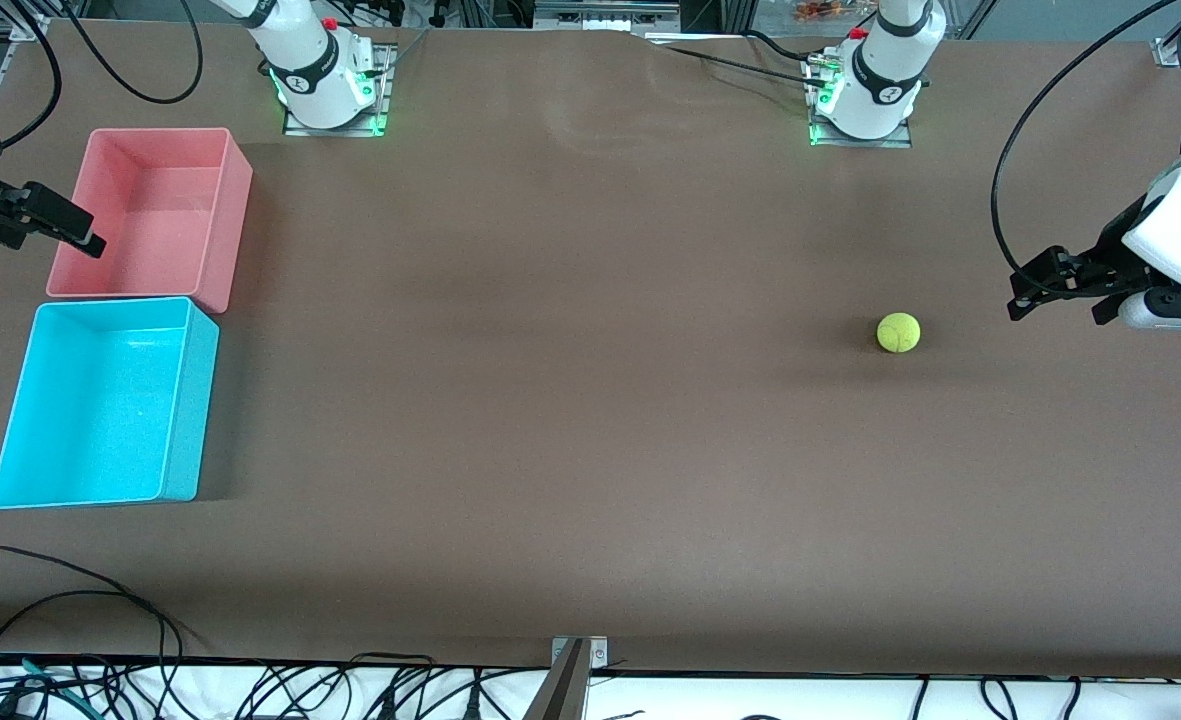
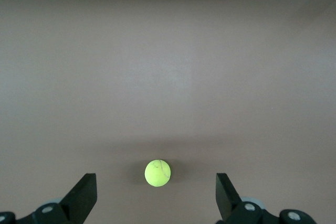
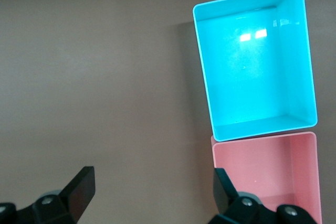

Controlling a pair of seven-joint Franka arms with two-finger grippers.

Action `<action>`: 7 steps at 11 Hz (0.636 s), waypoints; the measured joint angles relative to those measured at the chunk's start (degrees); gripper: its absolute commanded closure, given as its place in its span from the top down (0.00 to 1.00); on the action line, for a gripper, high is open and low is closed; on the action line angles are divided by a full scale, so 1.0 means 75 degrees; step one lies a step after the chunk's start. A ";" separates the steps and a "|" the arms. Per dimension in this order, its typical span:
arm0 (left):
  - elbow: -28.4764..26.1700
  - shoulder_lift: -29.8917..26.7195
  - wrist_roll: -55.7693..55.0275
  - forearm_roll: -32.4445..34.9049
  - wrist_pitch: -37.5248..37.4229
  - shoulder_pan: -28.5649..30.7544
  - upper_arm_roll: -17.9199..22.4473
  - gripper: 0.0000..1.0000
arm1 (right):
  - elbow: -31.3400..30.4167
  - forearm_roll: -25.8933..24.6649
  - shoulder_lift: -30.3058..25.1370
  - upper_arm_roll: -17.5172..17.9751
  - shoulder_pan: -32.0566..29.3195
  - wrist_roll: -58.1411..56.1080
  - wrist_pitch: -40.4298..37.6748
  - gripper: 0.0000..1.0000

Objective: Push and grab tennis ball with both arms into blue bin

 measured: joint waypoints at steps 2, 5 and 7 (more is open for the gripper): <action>0.0000 0.0000 0.0000 0.0000 -0.0024 0.0003 0.0000 1.00 | 0.0000 0.0000 0.0000 0.0000 0.0000 0.0000 0.0000 1.00; 0.0000 0.0000 0.0000 0.0000 -0.0074 0.0010 0.0000 1.00 | 0.0000 0.0000 0.0000 0.0000 0.0000 -0.0001 0.0000 1.00; 0.0000 0.0000 -0.0001 0.0000 -0.0077 0.0010 0.0000 1.00 | 0.0000 0.0000 0.0001 0.0000 0.0000 -0.0001 -0.0001 1.00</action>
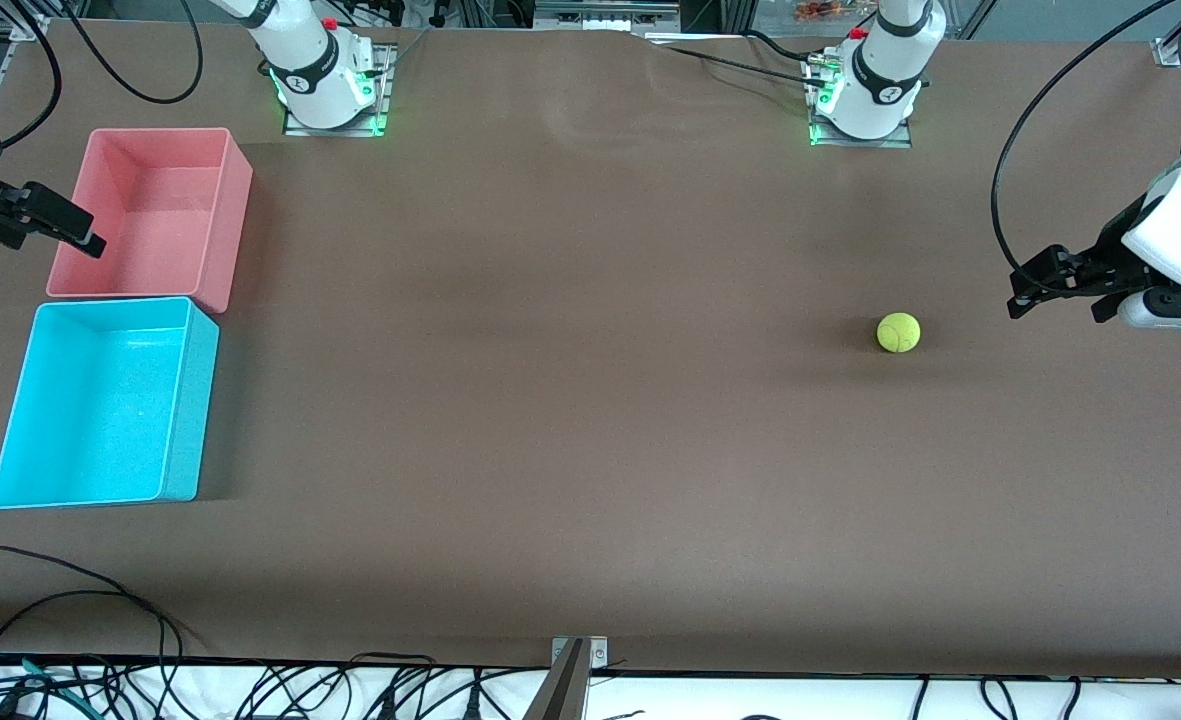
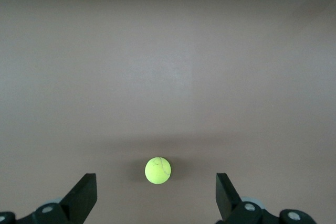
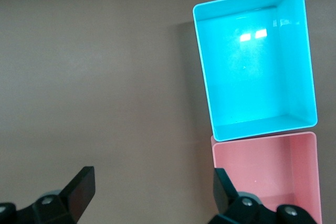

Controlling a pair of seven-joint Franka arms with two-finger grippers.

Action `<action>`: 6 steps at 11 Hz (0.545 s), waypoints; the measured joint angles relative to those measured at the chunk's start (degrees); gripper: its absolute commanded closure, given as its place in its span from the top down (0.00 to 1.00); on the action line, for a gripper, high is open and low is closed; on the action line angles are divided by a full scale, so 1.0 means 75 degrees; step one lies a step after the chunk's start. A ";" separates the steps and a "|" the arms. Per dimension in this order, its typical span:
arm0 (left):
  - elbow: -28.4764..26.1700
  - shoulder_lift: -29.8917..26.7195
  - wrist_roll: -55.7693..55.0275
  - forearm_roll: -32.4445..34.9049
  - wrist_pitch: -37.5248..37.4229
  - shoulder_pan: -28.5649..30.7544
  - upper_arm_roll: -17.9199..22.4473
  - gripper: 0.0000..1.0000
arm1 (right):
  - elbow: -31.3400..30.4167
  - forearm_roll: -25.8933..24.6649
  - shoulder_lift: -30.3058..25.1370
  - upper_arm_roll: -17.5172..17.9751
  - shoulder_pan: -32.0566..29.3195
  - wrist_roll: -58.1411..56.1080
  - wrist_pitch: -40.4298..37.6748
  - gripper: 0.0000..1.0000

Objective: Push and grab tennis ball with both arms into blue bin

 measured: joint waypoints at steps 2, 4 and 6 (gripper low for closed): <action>0.0000 0.0000 0.0000 0.0000 -0.0005 0.0005 0.0000 1.00 | 0.0000 0.0000 0.0001 0.0000 0.0000 0.0000 -0.0002 1.00; 0.0000 0.0000 0.0000 0.0000 -0.0029 0.0020 0.0001 1.00 | 0.0000 0.0000 0.0001 0.0000 0.0000 0.0000 -0.0003 1.00; 0.0000 0.0000 0.0000 0.0000 -0.0044 0.0032 0.0001 1.00 | 0.0000 0.0000 0.0001 0.0000 0.0000 0.0000 -0.0004 1.00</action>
